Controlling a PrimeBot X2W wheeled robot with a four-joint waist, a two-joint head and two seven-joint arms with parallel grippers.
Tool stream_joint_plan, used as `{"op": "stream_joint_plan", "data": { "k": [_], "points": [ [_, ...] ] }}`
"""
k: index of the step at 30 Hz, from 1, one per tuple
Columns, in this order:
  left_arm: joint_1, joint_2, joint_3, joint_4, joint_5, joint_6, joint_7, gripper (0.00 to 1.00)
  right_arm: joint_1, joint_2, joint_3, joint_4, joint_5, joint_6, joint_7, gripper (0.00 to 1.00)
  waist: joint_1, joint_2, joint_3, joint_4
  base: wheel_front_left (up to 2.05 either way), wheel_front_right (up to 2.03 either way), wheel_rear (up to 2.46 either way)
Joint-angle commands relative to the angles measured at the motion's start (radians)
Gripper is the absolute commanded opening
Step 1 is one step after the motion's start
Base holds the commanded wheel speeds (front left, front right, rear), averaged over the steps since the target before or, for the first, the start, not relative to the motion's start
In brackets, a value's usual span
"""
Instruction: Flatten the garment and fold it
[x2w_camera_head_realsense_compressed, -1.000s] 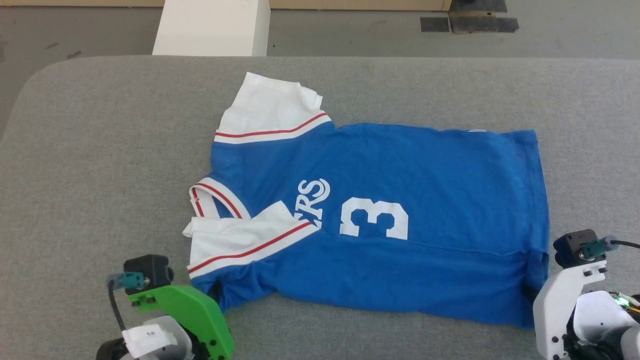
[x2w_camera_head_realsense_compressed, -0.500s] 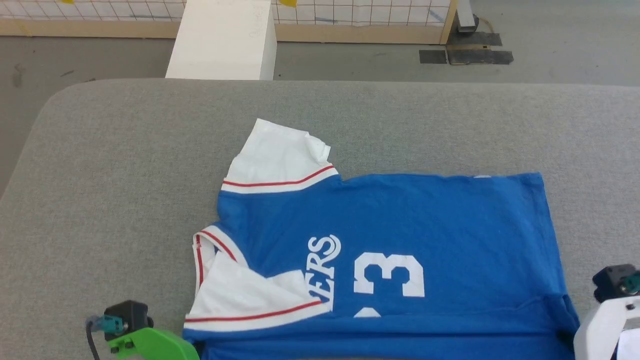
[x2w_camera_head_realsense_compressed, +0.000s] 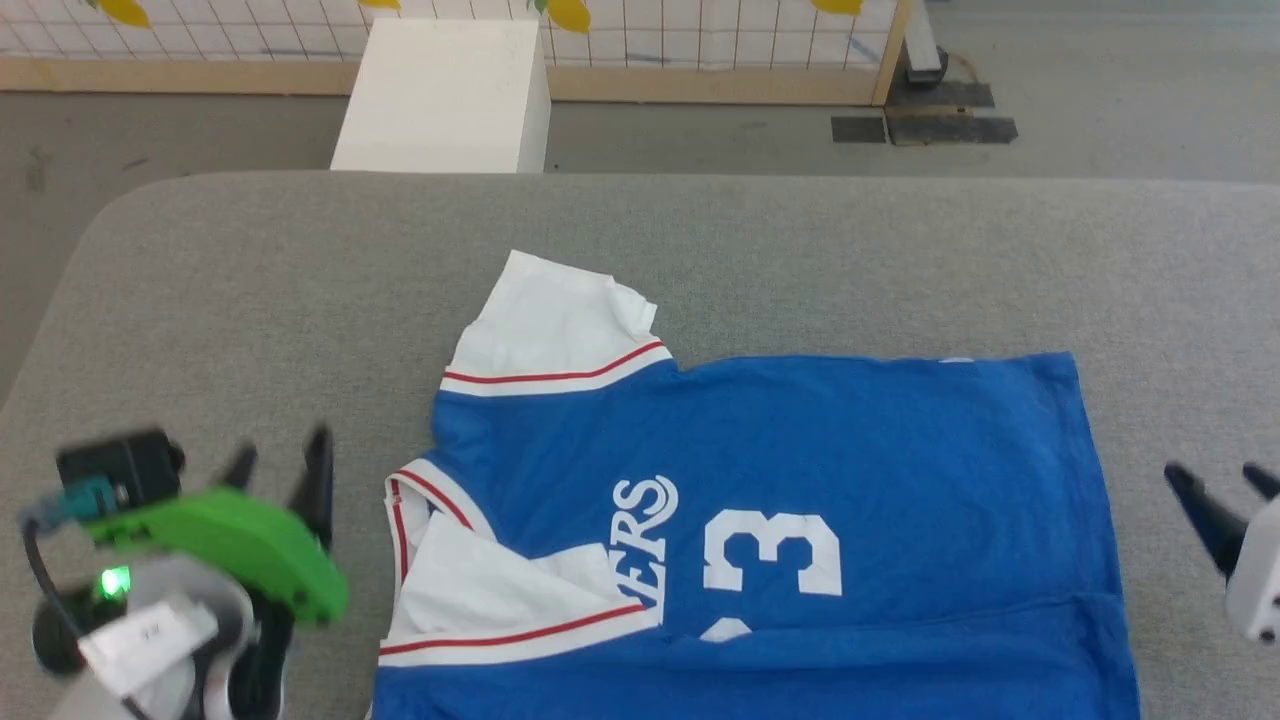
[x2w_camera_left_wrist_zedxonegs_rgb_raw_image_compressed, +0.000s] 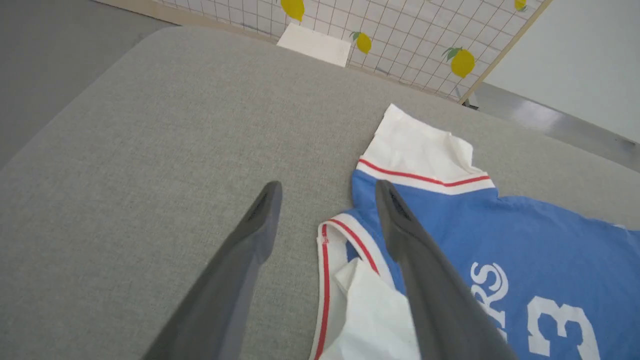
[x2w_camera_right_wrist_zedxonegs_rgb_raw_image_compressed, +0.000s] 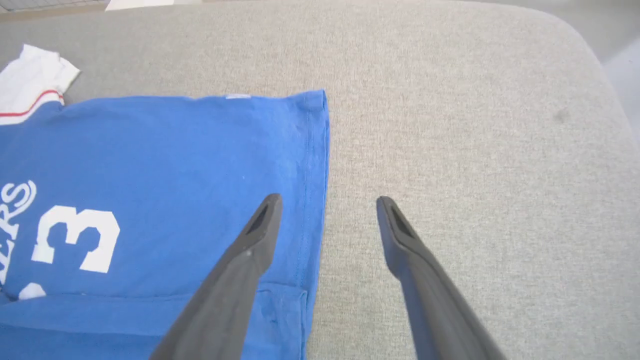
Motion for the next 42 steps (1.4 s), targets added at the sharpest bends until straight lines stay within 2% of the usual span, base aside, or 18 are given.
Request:
{"op": "stream_joint_plan", "data": {
  "k": [1, 3, 10, 13, 16, 20, 23, 28, 31, 32, 33, 35, 39, 42],
  "points": [
    [-0.065, -0.016, 0.000, 0.025, 0.029, -0.018, -0.036, 1.00, -0.045, 0.005, 0.000, 0.012, -0.008, -0.002, -0.014, 1.00, 0.0000, 0.0000, 0.021, -0.007, 0.00, 0.00, 0.00],
    [-0.148, -0.041, -0.019, 0.073, 0.061, -0.055, -0.087, 1.00, -0.104, 0.015, 0.004, 0.036, -0.007, -0.002, -0.022, 1.00, 0.0000, 0.0000, 0.044, -0.013, 0.00, 0.00, 0.00],
    [-0.433, -0.139, -0.112, 0.341, 0.117, -0.186, -0.150, 1.00, -0.285, 0.017, 0.043, 0.122, -0.018, -0.002, -0.040, 1.00, 0.0000, 0.0000, 0.149, -0.022, 0.00, 0.00, 0.00],
    [-0.567, -0.192, -0.154, 0.483, 0.121, -0.242, -0.133, 1.00, -0.331, 0.010, 0.066, 0.139, -0.008, -0.002, -0.043, 1.00, 0.0000, 0.0000, 0.201, -0.018, 0.00, 0.00, 0.00],
    [-0.688, -0.235, -0.173, 0.626, 0.110, -0.275, -0.089, 1.00, -0.355, -0.006, 0.087, 0.146, -0.001, -0.002, -0.046, 1.00, 0.0000, 0.0000, 0.243, -0.020, 0.00, 0.00, 0.00],
    [-0.829, -0.270, -0.206, 0.797, 0.109, -0.306, -0.002, 1.00, -0.373, -0.029, 0.102, 0.147, 0.008, -0.002, -0.049, 1.00, 0.0000, 0.0000, 0.291, -0.032, 0.00, 0.00, 0.00],
    [-0.903, -0.287, -0.246, 0.910, 0.108, -0.322, 0.120, 1.00, -0.375, -0.042, 0.103, 0.140, 0.017, -0.002, -0.050, 1.00, 0.0000, 0.0000, 0.322, -0.043, 0.00, 0.00, 0.00],
    [-0.966, -0.289, -0.325, 1.053, 0.127, -0.311, 0.357, 1.00, -0.371, -0.061, 0.101, 0.126, 0.024, -0.002, -0.049, 1.00, 0.0000, 0.0000, 0.355, -0.056, 0.00, 0.00, 0.00],
    [-0.972, -0.296, -0.340, 1.092, 0.113, -0.293, 0.471, 1.00, -0.367, -0.067, 0.098, 0.120, 0.027, -0.002, -0.054, 1.00, 0.0000, 0.0000, 0.364, -0.058, 0.00, 0.00, 0.00],
    [-0.970, -0.298, -0.340, 1.094, 0.108, -0.287, 0.487, 0.47, -0.366, -0.069, 0.097, 0.118, 0.027, -0.002, -0.055, 1.00, 0.0000, 0.0000, 0.366, -0.057, 0.00, 0.00, 0.00],
    [-0.967, -0.299, -0.337, 1.092, 0.101, -0.285, 0.493, 0.00, -0.365, -0.070, 0.096, 0.116, 0.028, -0.002, -0.056, 1.00, 0.0000, 0.0000, 0.367, -0.056, 0.00, 0.00, 0.00],
    [-0.954, -0.299, -0.329, 1.081, 0.086, -0.293, 0.489, 0.00, -0.361, -0.071, 0.096, 0.114, 0.028, -0.002, -0.057, 1.00, 0.0000, 0.0000, 0.366, -0.052, 0.00, 0.00, 0.00],
    [-0.931, -0.292, -0.274, 1.035, 0.047, -0.305, 0.403, 0.00, -0.358, -0.075, 0.104, 0.111, 0.027, -0.002, -0.057, 1.00, 0.0000, 0.0000, 0.355, -0.041, 0.00, 0.00, 0.00],
    [-0.914, -0.266, -0.249, 0.981, 0.038, -0.326, 0.338, 0.00, -0.370, -0.087, 0.122, 0.110, 0.022, -0.002, -0.048, 1.00, 0.0000, 0.0000, 0.343, -0.033, 0.00, 0.00, 0.00]
  ]
}}
